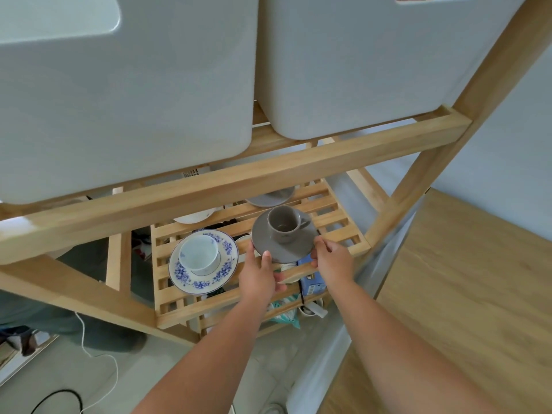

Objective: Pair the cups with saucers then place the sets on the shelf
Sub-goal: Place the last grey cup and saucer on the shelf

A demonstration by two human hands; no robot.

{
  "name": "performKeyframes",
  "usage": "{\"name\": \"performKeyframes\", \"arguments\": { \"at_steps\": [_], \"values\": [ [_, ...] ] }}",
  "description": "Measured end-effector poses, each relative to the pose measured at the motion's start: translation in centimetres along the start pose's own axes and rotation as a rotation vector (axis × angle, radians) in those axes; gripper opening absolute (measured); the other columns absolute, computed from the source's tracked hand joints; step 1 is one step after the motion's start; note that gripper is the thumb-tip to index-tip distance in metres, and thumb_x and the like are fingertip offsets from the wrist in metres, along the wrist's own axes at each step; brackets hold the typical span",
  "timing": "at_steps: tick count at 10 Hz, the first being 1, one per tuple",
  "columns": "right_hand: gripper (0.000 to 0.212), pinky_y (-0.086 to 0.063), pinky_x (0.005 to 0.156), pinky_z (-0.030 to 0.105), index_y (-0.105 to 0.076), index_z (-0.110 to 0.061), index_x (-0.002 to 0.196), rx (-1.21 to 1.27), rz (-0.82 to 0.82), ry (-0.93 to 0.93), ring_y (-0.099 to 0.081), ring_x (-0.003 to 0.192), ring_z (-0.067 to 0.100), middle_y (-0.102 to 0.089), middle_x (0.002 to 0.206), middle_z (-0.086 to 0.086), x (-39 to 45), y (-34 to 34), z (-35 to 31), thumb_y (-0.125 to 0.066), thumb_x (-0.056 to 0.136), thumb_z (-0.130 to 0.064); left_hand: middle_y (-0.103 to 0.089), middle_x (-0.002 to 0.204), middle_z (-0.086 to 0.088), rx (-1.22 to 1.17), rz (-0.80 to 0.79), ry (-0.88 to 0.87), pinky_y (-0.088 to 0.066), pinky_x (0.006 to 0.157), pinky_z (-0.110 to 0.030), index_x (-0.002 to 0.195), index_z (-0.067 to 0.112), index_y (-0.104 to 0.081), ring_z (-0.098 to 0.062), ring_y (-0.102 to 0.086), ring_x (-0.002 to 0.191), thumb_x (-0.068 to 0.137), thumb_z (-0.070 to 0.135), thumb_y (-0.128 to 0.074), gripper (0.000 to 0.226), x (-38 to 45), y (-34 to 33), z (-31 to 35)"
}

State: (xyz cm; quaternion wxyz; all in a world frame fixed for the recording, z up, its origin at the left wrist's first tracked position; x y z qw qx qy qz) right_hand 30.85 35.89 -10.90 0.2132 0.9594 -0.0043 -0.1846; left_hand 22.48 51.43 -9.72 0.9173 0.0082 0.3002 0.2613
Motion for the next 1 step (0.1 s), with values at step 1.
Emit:
{"name": "performKeyframes", "arguments": {
  "at_steps": [1],
  "values": [
    [0.035, -0.047, 0.101, 0.040, -0.062, -0.024, 0.127, 0.019, -0.076, 0.002, -0.060, 0.109, 0.015, -0.066, 0.123, -0.003, -2.24, 0.41, 0.35, -0.049, 0.096, -0.032, -0.073, 0.086, -0.009, 0.051, -0.020, -0.063, -0.051, 0.048, -0.022, 0.154, 0.043, -0.015, -0.016, -0.068, 0.058, 0.103, 0.033, -0.045, 0.060, -0.39, 0.23, -0.73]
  ]
}}
Point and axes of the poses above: each hand's wrist, its own x-axis towards the middle knuckle, its own y-axis out of the back of the hand, z = x × y, the point moved 4 cm from there along x, towards the middle knuckle
